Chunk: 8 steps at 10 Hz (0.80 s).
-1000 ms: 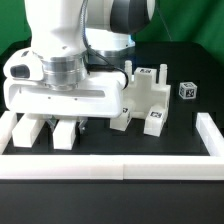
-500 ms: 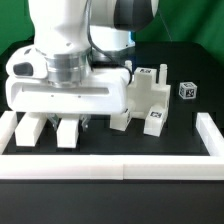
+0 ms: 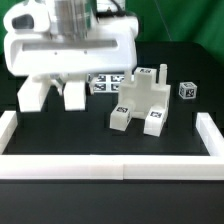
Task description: Assemble chair
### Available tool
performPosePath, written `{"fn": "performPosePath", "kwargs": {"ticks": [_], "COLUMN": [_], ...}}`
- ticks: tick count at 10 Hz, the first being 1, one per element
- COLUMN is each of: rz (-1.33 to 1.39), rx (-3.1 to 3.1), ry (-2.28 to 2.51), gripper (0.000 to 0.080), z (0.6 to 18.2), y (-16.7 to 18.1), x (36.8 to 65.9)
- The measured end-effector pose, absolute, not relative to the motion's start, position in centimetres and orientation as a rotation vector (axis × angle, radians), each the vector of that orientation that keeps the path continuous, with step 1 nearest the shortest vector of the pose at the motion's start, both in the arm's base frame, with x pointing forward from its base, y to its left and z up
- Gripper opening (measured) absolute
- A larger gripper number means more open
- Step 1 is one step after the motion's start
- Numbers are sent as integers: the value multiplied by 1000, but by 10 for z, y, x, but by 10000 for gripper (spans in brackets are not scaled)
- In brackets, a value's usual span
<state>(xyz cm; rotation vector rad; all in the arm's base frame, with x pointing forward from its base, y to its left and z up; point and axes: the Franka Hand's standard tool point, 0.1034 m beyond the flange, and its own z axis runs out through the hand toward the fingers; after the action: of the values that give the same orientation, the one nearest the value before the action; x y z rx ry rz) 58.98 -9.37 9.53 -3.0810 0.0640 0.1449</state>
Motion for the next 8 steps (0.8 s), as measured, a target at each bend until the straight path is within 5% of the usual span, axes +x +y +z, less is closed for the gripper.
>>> {"fn": "performPosePath", "kwargs": {"ticks": [8], "rz": [113], "rx": [-3030], "ry": [447], "gripper": [288], "z": [99], "y": [-103], "x": [592]}}
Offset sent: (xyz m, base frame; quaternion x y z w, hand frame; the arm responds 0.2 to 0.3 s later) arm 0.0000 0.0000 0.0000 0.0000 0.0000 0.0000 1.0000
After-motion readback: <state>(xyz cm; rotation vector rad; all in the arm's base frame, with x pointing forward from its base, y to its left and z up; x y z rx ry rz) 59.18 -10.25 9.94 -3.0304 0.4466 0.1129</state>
